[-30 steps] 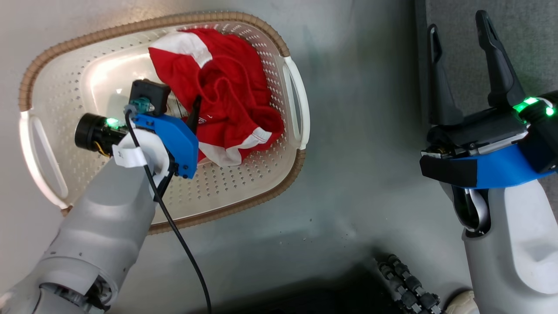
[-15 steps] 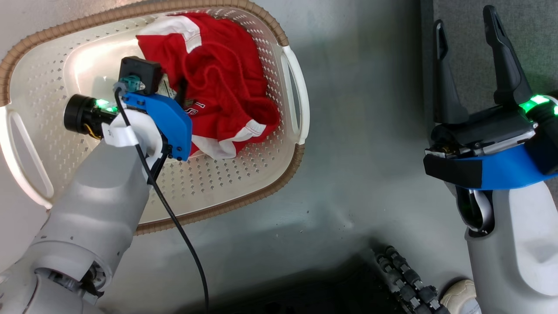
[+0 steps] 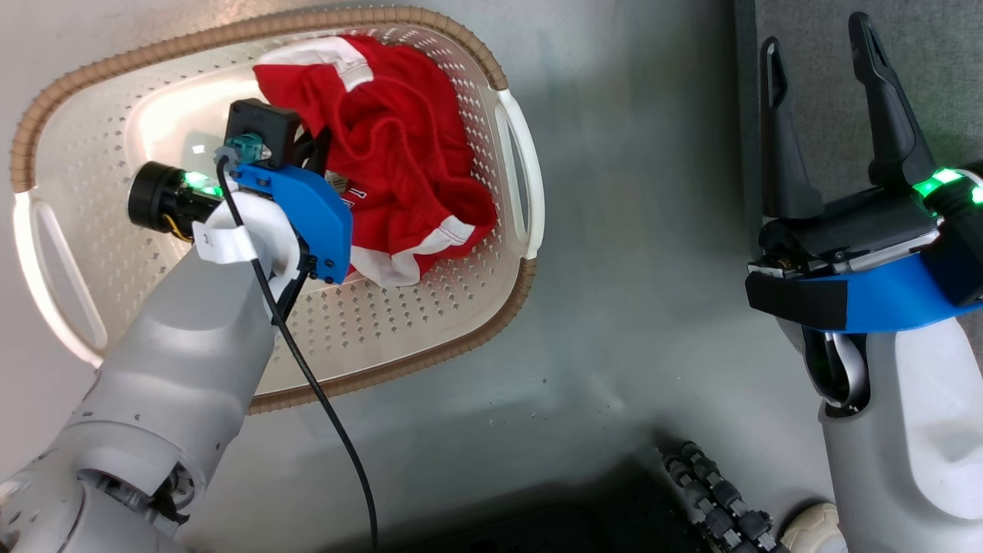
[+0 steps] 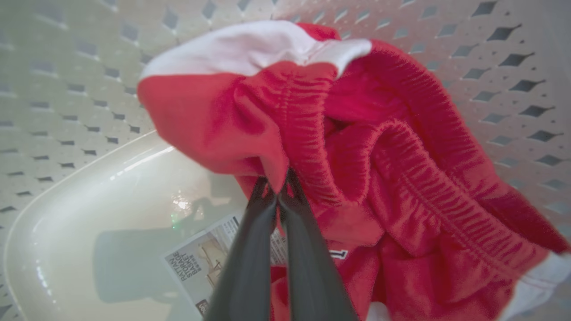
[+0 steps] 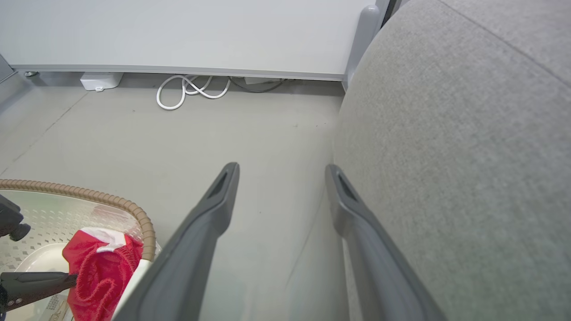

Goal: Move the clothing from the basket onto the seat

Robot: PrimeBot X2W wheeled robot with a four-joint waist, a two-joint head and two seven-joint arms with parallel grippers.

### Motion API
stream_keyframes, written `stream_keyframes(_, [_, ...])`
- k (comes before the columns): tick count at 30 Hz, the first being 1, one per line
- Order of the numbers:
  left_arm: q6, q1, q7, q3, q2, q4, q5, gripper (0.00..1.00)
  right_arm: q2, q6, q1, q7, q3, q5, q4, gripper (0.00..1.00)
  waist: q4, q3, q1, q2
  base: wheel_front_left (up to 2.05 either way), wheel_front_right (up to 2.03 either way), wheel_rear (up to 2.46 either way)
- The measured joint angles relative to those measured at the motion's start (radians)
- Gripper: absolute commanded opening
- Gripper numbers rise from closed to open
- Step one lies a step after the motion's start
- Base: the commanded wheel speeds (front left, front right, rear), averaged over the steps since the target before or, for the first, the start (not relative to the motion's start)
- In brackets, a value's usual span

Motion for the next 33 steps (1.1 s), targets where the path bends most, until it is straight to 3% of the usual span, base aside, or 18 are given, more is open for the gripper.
stream_keyframes(18, [0.0,0.079,-0.074,-0.142,-0.034,-0.158,-0.041,0.0,-0.022,0.0,0.017,0.0,-0.016,0.001,0.039,1.0,0.069,-0.15,0.0,0.0001,0.0,0.0,0.0])
stream_keyframes(25, [0.0,0.145,-0.076,-0.068,-0.034,-0.286,0.029,0.0,-0.039,0.0,0.051,0.0,-0.024,0.001,0.067,1.0,0.105,-0.244,-0.0001,0.0001,0.0,0.0,0.0])
stream_keyframes(33, [0.0,0.252,-0.076,0.082,-0.031,-0.427,0.162,0.0,-0.045,0.0,0.109,0.0,-0.027,0.002,0.1,1.0,0.137,-0.372,-0.0001,0.0001,0.0,0.0,0.0])
